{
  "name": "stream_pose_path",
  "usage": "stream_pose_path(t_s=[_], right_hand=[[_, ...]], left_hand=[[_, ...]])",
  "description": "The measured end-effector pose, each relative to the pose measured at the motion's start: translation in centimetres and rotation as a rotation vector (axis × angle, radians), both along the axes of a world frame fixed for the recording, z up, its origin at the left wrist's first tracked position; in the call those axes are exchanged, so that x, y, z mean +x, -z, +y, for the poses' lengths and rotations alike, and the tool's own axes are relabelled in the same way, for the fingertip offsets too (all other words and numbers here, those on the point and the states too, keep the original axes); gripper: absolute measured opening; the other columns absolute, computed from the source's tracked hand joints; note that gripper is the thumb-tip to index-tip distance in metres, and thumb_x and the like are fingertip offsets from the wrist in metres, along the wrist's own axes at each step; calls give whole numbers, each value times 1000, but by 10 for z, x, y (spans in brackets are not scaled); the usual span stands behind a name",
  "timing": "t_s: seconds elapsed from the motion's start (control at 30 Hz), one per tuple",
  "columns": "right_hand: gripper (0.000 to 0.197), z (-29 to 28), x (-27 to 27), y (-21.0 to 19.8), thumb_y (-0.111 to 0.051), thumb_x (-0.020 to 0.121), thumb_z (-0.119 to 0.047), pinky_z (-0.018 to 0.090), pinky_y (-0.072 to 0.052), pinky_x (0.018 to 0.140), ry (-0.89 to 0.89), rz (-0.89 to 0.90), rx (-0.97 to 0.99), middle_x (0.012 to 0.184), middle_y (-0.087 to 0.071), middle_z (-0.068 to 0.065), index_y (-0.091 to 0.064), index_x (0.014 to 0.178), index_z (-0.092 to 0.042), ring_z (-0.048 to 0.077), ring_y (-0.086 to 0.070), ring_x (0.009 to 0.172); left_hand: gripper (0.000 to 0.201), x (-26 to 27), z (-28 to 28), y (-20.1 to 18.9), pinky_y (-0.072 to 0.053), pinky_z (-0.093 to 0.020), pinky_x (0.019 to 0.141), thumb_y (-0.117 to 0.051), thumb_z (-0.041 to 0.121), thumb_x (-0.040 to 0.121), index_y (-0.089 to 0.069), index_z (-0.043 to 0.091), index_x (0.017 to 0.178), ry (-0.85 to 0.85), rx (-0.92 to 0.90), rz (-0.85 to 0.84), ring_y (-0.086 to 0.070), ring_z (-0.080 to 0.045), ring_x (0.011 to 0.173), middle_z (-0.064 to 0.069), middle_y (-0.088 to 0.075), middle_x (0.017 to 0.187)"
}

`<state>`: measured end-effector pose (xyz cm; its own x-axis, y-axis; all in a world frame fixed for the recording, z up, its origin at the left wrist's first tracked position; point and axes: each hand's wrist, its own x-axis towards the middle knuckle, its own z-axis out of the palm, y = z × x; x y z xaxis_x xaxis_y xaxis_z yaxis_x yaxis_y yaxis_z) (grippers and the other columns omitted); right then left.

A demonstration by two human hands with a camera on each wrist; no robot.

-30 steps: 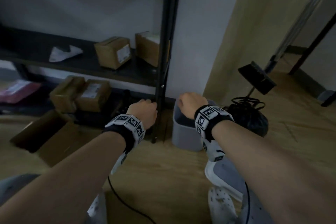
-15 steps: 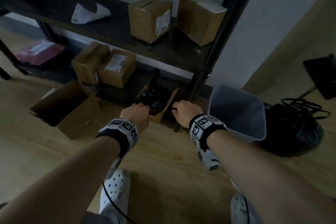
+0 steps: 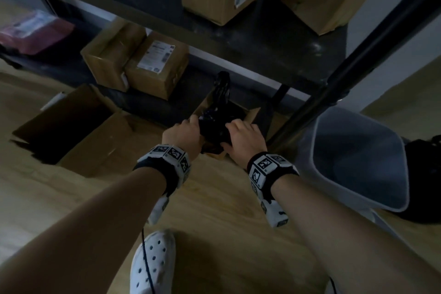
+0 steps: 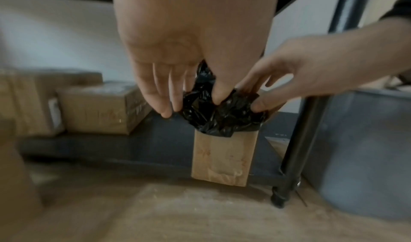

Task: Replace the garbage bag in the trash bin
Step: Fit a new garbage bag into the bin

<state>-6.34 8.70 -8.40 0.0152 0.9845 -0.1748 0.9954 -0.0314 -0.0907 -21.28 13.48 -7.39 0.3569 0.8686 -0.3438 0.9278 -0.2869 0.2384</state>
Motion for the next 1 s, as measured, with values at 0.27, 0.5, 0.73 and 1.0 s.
stream_pose_path(t_s=[0.27, 0.5, 0.73, 1.0], right_hand=[[28, 7, 6, 5, -44, 90, -5, 37, -38, 94, 118, 112, 5, 113, -58, 7, -60, 111, -13, 29, -53, 107], [23, 5, 10, -42, -46, 94, -14, 34, -48, 83, 244, 372, 186, 115, -63, 9, -61, 111, -12, 27, -59, 104], [22, -12, 12, -105, -52, 92, -14, 36, -49, 92, 247, 442, 280, 112, -67, 10, -65, 109, -13, 26, -60, 106], [18, -42, -2, -167, -56, 87, -11, 37, -53, 88, 255, 604, 445, 98, -70, 12, -69, 99, -11, 27, -66, 94]], left_hand=[[44, 3, -7, 11, -43, -38, 64, -33, 19, 98, -25, 16, 141, -90, -83, 1, -60, -33, 84, -15, -63, 104], [21, -10, -9, -20, -46, -42, 68, -33, 19, 97, -40, 10, 114, -126, -72, -118, -58, -35, 81, -19, -62, 100], [29, -15, -28, -74, -41, -39, 67, -25, 28, 101, -44, 9, 111, -94, 80, -193, -57, -35, 80, -18, -63, 99], [44, -23, -67, -126, -49, -39, 77, -40, 46, 95, -41, 13, 124, -91, 130, -295, -60, -32, 102, -11, -60, 118]])
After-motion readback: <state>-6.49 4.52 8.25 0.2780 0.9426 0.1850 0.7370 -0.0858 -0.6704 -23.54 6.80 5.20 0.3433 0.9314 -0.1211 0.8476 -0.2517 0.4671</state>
